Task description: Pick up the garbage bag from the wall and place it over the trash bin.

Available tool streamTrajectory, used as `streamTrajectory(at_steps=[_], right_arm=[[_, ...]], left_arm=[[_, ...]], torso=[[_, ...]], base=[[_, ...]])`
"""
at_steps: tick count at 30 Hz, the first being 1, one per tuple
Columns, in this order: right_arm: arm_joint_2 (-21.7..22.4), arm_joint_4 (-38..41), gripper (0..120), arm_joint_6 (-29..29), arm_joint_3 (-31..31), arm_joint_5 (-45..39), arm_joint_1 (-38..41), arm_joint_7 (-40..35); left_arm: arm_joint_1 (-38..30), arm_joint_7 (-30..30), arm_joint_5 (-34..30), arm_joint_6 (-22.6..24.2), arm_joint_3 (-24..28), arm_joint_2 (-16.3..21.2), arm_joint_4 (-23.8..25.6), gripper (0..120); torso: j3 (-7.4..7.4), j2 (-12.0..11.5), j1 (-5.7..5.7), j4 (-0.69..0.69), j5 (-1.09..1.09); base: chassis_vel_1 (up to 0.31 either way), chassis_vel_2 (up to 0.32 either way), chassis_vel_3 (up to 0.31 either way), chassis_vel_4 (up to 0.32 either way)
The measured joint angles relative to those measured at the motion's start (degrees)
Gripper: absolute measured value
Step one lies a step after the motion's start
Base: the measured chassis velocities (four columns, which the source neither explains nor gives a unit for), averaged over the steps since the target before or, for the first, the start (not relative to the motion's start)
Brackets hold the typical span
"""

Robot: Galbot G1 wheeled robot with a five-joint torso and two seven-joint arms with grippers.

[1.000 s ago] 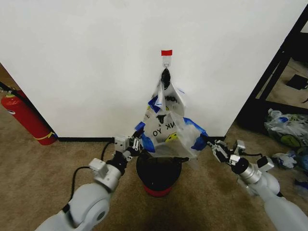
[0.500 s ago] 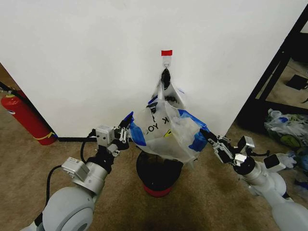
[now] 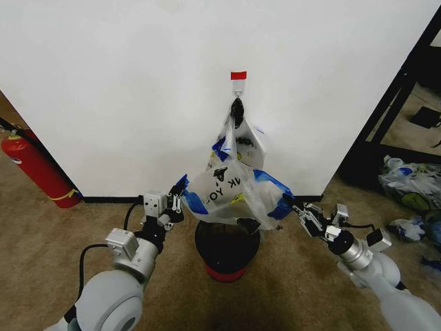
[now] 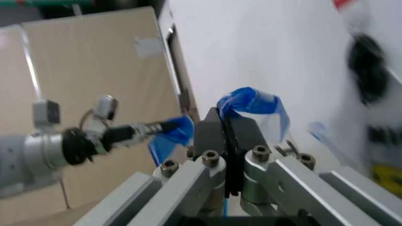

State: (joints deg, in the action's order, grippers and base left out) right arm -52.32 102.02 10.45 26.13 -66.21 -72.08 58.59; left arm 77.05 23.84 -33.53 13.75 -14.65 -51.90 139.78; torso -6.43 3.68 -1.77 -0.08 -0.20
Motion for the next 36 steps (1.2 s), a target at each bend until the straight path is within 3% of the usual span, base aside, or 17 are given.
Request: streamTrajectory(at_steps=[7, 16, 25, 36], right_arm=[[0.8, 9.5, 0, 0.0, 0.7, -4.8, -2.1, -3.6], [-0.7, 2.6, 0, 1.3, -0.7, -2.6, 0.2, -3.1], [-1.6, 8.1, 0, 1.2, -0.2, -7.2, -0.9, -1.8], [-1.2, 9.2, 0, 2.0, 0.1, -0.8, -3.5, -12.5]], left_arm=[[2.0, 1.4, -1.1, 2.5, -3.6, -0.2, 3.6, 0], [2.3, 1.7, -0.3, 2.7, -3.6, -1.9, 3.5, 0], [3.6, 2.8, -1.7, 4.4, -8.9, -1.1, 3.6, 0], [6.8, 6.3, -1.6, 7.3, -10.9, 0.4, 3.6, 0]], torso=[[0.01, 0.0, 0.00, 0.00, -0.02], [0.00, 0.0, 0.00, 0.00, 0.01], [0.00, 0.0, 0.00, 0.00, -0.01], [0.00, 0.0, 0.00, 0.00, 0.00]], base=[[0.000, 0.000, 0.000, 0.000], [0.000, 0.000, 0.000, 0.000], [0.000, 0.000, 0.000, 0.000], [0.000, 0.000, 0.000, 0.000]])
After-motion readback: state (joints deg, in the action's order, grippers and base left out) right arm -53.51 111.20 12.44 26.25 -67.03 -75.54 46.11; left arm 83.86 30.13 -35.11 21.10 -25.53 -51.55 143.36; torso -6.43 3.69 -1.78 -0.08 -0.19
